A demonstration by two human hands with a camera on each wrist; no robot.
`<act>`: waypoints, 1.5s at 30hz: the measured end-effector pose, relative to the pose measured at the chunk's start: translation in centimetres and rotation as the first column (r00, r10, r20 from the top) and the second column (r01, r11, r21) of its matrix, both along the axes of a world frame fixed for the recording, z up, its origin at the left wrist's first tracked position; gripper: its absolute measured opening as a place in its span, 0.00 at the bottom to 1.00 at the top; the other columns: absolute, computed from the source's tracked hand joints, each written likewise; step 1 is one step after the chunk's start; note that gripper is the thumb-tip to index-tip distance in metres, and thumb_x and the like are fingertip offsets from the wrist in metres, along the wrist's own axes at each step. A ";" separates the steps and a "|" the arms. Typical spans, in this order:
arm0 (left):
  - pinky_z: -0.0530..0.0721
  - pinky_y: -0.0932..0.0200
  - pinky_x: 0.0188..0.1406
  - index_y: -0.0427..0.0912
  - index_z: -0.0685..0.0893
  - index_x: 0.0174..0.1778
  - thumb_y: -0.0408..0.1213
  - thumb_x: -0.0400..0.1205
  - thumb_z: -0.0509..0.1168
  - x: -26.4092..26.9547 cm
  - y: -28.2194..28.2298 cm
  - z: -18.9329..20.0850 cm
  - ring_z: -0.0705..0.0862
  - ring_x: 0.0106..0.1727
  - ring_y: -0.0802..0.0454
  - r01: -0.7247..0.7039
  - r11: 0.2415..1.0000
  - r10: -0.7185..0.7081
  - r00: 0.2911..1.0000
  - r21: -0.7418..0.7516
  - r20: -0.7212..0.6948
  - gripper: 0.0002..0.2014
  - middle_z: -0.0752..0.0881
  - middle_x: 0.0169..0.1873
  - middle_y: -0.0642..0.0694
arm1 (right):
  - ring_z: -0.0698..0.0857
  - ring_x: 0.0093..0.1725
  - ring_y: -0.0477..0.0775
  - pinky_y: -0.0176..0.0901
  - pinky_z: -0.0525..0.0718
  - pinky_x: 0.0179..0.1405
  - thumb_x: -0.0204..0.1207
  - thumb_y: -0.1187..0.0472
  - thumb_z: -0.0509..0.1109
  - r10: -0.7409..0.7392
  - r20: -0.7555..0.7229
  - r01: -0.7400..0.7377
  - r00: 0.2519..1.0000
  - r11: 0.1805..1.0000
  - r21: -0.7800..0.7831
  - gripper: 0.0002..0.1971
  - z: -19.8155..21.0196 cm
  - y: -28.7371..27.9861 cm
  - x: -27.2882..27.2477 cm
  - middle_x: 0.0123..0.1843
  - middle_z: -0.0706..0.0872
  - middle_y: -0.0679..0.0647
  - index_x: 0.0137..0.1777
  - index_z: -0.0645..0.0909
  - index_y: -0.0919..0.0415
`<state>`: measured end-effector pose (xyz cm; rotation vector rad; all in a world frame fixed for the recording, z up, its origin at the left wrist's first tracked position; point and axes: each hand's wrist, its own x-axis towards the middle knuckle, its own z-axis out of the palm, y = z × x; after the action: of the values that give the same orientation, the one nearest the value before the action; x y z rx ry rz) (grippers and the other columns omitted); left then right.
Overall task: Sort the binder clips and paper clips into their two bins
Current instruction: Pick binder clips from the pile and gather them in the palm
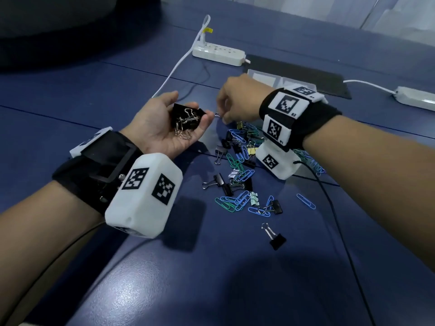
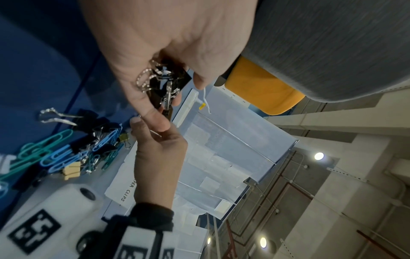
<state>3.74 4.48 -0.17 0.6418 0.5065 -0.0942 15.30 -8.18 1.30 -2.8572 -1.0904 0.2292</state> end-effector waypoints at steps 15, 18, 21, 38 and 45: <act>0.83 0.65 0.18 0.31 0.78 0.38 0.45 0.88 0.53 3.0 -2.4 -0.1 0.85 0.31 0.44 0.088 0.991 -0.087 0.996 -0.099 0.014 0.22 0.83 0.34 0.34 | 0.89 0.38 0.52 0.47 0.88 0.45 0.69 0.50 0.76 0.008 -0.183 0.078 0.983 0.885 0.458 0.12 3.9 -3.0 -1.9 0.37 0.91 0.54 0.44 0.90 0.57; 0.79 0.69 0.15 0.34 0.74 0.34 0.46 0.87 0.55 3.8 -2.6 -0.3 0.85 0.21 0.46 0.079 0.995 -0.079 0.997 -0.066 -0.008 0.21 0.79 0.36 0.36 | 0.84 0.34 0.45 0.41 0.82 0.44 0.69 0.51 0.75 -0.131 -0.089 0.157 0.987 0.893 0.422 0.09 3.6 -6.1 -0.2 0.36 0.88 0.49 0.43 0.89 0.55; 0.69 0.75 0.10 0.37 0.73 0.32 0.45 0.87 0.57 5.0 -2.7 0.0 0.82 0.17 0.53 0.110 0.994 -0.110 0.994 0.012 -0.006 0.20 0.77 0.32 0.41 | 0.82 0.38 0.50 0.37 0.75 0.47 0.69 0.54 0.75 -0.219 0.088 0.182 0.972 0.932 0.312 0.10 2.8 -9.0 0.6 0.46 0.89 0.53 0.50 0.87 0.55; 0.75 0.51 0.45 0.40 0.78 0.43 0.37 0.83 0.61 13.7 -10.3 4.2 0.82 0.53 0.34 -0.215 -0.660 -0.499 0.841 0.720 -0.207 0.05 0.85 0.48 0.35 | 0.79 0.44 0.49 0.47 0.82 0.50 0.73 0.57 0.69 -0.237 0.100 0.200 0.966 0.935 0.292 0.06 0.4 -16.5 -4.2 0.50 0.85 0.51 0.47 0.85 0.55; 0.78 0.50 0.41 0.39 0.84 0.46 0.35 0.81 0.64 17.3 -9.9 5.5 0.83 0.46 0.34 -0.161 -0.746 -0.451 0.836 0.646 -0.313 0.05 0.83 0.43 0.36 | 0.75 0.39 0.44 0.45 0.81 0.47 0.74 0.54 0.68 -0.191 0.062 0.162 0.980 0.935 0.314 0.06 0.6 -17.4 -5.5 0.50 0.82 0.47 0.48 0.84 0.51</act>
<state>21.08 -5.40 5.36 3.0478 -0.3329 0.1509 9.80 -25.54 1.95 -2.6796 -0.7915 -0.0787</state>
